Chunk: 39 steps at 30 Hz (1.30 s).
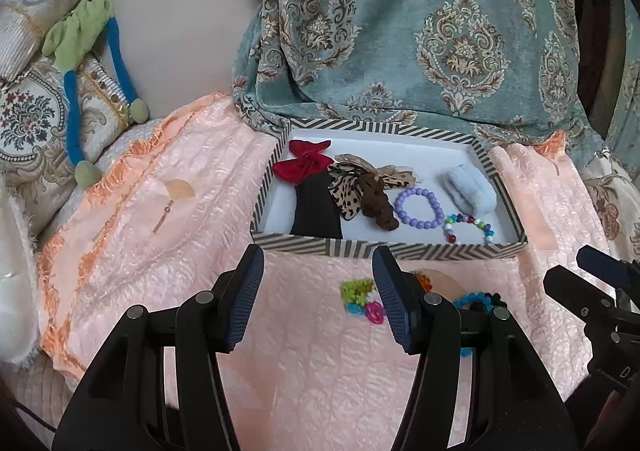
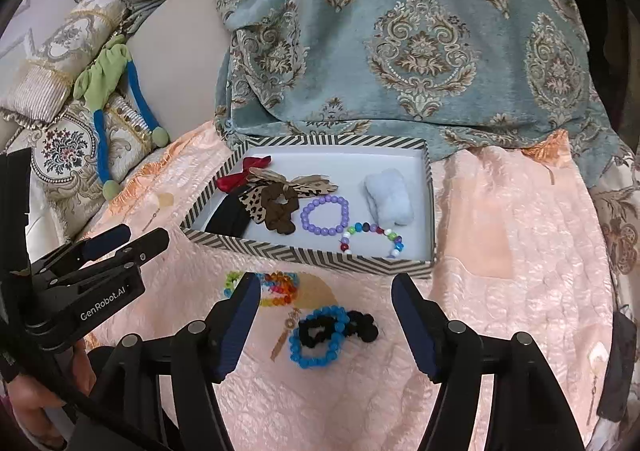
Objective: Organize jewelry
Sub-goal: 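Lift both tools out of the tray back over the remaining pile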
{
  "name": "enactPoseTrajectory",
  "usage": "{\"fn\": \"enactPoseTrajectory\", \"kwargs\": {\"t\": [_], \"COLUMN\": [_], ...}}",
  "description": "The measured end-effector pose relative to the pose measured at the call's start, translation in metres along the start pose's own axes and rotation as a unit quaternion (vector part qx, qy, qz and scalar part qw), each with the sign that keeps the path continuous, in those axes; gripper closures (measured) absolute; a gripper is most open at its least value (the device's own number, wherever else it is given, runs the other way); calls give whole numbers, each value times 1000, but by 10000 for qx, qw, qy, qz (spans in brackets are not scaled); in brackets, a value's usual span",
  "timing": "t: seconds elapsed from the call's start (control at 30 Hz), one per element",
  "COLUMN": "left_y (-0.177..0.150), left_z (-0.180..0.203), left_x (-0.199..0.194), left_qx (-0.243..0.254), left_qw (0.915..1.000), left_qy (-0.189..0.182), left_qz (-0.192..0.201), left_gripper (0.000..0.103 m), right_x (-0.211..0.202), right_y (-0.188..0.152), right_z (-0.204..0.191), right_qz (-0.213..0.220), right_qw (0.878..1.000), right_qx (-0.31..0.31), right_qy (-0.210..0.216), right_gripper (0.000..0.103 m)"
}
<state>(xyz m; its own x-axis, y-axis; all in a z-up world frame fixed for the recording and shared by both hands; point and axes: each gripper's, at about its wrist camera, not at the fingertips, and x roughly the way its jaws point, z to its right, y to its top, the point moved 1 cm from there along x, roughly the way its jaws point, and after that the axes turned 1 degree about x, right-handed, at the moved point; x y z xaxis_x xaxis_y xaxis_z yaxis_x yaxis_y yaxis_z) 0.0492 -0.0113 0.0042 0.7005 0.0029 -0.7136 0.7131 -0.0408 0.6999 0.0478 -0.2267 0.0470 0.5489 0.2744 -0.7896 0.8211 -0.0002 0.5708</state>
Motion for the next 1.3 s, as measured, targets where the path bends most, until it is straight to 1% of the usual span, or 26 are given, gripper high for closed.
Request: {"fn": "enactPoseTrajectory", "kwargs": {"t": [0.27, 0.5, 0.63, 0.73, 0.77, 0.83, 0.87, 1.0, 1.17, 1.27, 1.3], "left_y": [-8, -13, -13, -13, -13, -15, -16, -21, -28, -29, -29], "left_z": [5, 7, 0, -9, -12, -16, -18, -22, -26, -29, -30], "left_x": [-11, -14, -11, -5, -3, 2, 6, 19, 38, 43, 44], "left_qx": [29, 57, -108, -289, -361, -454, -492, -576, -694, -752, -756], "left_qw": [10000, 10000, 9995, 9982, 9978, 9971, 9966, 9946, 9913, 9904, 9903], "left_qy": [-12, -61, -236, -389, -409, -408, -416, -460, -476, -463, -448], "left_qz": [35, -32, -177, -340, -384, -458, -513, -735, -1011, -1067, -1079], "left_gripper": [46, 46, 46, 46, 46, 46, 46, 46, 46, 46, 46], "right_x": [-11, -15, -16, -11, -7, 0, 4, 27, 55, 75, 83], "right_y": [-8, -15, -20, -26, -29, -34, -37, -48, -56, -59, -61], "right_z": [-2, 4, 18, 30, 34, 38, 39, 37, 28, 27, 28], "right_qz": [35, 8, -8, -99, -170, -290, -372, -691, -958, -1123, -1146], "right_qw": [10000, 10000, 9998, 9994, 9993, 9990, 9988, 9967, 9923, 9910, 9908], "right_qx": [-3, 35, 193, 311, 332, 319, 315, 314, 400, 404, 439], "right_qy": [-5, 20, 41, 67, 65, 86, 96, 296, 669, 608, 567], "right_gripper": [37, 37, 37, 37, 38, 55, 57, 58, 58, 58, 65]}}
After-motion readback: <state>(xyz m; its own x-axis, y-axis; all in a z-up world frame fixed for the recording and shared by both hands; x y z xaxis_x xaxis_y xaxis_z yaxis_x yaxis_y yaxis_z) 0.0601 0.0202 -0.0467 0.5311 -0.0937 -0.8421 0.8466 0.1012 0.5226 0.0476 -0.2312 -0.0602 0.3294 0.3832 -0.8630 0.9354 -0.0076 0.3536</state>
